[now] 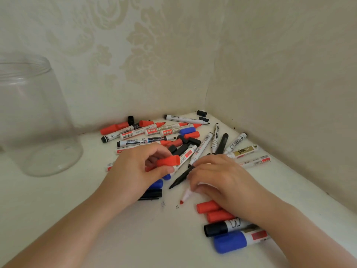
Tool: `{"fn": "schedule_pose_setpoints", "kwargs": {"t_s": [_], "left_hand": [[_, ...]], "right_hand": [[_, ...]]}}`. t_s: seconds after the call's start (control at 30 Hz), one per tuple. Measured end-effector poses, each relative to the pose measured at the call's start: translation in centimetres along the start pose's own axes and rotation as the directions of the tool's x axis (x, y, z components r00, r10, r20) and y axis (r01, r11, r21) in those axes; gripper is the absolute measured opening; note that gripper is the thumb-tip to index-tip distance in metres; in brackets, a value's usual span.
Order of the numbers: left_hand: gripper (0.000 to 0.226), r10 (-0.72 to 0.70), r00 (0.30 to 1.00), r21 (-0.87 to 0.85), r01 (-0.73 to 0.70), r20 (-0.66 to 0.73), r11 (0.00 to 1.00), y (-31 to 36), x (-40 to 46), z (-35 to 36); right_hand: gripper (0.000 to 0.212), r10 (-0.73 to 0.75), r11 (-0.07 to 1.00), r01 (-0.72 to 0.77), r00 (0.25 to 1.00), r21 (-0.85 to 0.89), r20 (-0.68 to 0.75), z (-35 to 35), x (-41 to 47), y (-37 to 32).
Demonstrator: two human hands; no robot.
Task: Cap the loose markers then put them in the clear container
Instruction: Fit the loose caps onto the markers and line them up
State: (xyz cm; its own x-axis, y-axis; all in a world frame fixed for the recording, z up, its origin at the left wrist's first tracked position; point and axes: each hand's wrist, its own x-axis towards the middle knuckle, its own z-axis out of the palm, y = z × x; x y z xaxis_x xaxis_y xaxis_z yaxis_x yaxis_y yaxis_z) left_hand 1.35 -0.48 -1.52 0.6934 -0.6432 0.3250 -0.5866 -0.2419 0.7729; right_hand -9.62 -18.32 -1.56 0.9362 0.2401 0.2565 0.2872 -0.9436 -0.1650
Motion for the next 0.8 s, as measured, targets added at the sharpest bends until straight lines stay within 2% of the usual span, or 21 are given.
{"fn": "schedule_pose_setpoints", "kwargs": {"t_s": [0.13, 0.27, 0.37, 0.43, 0.5, 0.57, 0.63, 0.7, 0.8], "left_hand": [[0.019, -0.009, 1.000, 0.040, 0.009, -0.004, 0.999, -0.3, 0.0, 0.0], [0.021, -0.006, 0.998, 0.127, 0.013, -0.062, 0.992, -0.4, 0.0, -0.2], [0.018, -0.047, 0.996, 0.075, 0.053, -0.081, 0.996, -0.3, 0.1, -0.3], [0.011, -0.110, 0.990, -0.001, 0.110, -0.089, 0.994, -0.3, 0.2, -0.3], [0.016, -0.130, 0.985, 0.000, 0.131, -0.113, 0.991, -0.4, 0.3, -0.1], [0.016, -0.128, 0.985, 0.032, 0.132, -0.117, 0.991, -0.4, 0.3, 0.0], [0.014, -0.110, 0.989, 0.051, 0.115, -0.101, 0.992, -0.3, 0.3, 0.1], [0.019, -0.091, 0.992, 0.065, 0.096, -0.085, 0.993, -0.4, 0.2, 0.0], [0.028, -0.067, 0.992, 0.105, 0.078, -0.102, 0.991, -0.4, 0.2, -0.2]], "right_hand": [[0.021, 0.033, 0.993, -0.033, 0.999, 0.114, -0.003, 0.5, 0.0, 0.0], [0.028, 0.045, 0.992, -0.044, 0.999, 0.120, -0.003, 0.8, -0.2, 0.5], [0.029, 0.101, 0.986, -0.086, 0.990, 0.145, -0.099, 0.1, -0.4, 0.6], [0.027, 0.233, 0.963, -0.182, 0.934, 0.201, -0.270, -1.5, -1.2, 1.3], [0.027, 0.444, 0.894, -0.361, 0.802, 0.266, -0.399, -3.5, -2.5, 2.8], [0.028, 0.636, 0.772, -0.564, 0.687, 0.294, -0.353, -4.4, -4.0, 4.5], [0.027, 0.742, 0.671, -0.695, 0.629, 0.260, -0.232, -4.2, -4.8, 5.7], [0.027, 0.769, 0.639, -0.736, 0.621, 0.222, -0.152, -4.0, -4.7, 5.7], [0.032, 0.713, 0.701, -0.703, 0.692, 0.122, -0.115, -3.8, -4.1, 5.2]]}}
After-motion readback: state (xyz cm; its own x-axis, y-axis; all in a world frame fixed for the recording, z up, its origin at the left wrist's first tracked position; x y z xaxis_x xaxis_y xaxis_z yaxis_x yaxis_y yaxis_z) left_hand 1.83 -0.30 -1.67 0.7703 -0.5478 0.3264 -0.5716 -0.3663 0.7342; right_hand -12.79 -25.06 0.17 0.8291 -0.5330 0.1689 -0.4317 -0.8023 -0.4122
